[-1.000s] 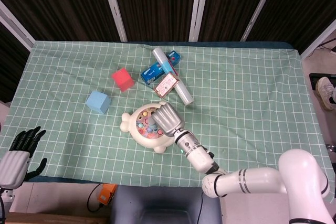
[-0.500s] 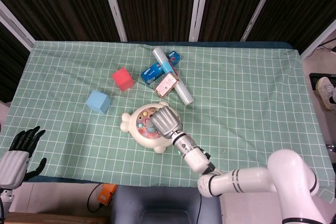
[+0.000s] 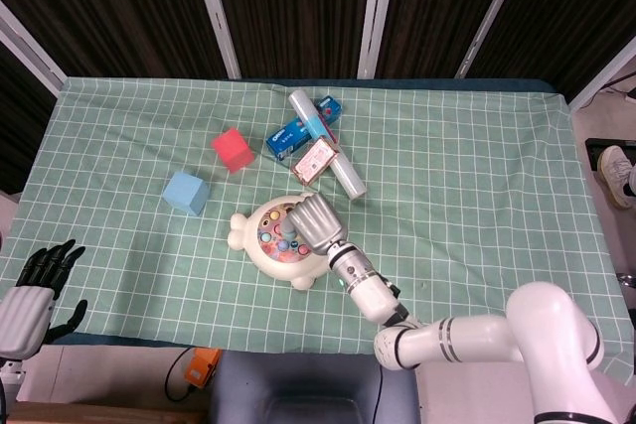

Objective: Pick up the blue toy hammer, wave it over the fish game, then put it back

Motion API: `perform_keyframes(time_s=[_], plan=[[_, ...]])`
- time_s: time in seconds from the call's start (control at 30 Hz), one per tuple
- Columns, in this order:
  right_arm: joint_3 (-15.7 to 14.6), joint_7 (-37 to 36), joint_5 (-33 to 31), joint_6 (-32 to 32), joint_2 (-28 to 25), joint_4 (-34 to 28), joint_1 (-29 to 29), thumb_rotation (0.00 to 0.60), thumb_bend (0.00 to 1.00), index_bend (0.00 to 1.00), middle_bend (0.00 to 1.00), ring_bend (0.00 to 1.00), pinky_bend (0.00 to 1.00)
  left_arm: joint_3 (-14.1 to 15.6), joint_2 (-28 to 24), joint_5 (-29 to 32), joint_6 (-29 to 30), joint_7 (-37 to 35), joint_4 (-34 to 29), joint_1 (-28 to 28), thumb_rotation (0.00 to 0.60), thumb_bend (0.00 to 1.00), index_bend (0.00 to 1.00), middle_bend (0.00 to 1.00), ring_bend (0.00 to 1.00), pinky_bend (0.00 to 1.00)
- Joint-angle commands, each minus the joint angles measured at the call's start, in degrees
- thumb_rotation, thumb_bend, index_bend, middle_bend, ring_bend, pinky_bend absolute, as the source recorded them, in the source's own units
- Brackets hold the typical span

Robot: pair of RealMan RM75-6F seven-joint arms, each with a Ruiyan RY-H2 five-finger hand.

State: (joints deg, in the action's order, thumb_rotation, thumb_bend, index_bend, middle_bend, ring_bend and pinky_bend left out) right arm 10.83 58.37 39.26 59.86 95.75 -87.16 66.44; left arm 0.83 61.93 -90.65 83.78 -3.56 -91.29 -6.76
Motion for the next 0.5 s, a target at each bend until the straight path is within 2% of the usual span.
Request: perform_keyframes(time_s=[0.03, 0.5], plan=[[0.0, -0.3, -0.3, 0.1, -0.5, 0.1, -0.3, 0.6, 0.55, 1.0, 0.76, 0.81, 0.85, 0.0, 0.0, 0.0, -0.1, 0.1, 0.0, 0.0, 0.6, 0.41, 0.0, 0.0, 0.0, 0.06], [-1.9, -0.7, -1.8, -2.2, 2.0, 4.9, 0.1, 0.6, 0.55, 1.0, 0.76, 0.81, 0.85, -0.2, 0.0, 0.4, -0.4, -0.4, 0.2, -0.1, 0.6, 0.41, 0.0, 0.0, 0.0, 0.06]])
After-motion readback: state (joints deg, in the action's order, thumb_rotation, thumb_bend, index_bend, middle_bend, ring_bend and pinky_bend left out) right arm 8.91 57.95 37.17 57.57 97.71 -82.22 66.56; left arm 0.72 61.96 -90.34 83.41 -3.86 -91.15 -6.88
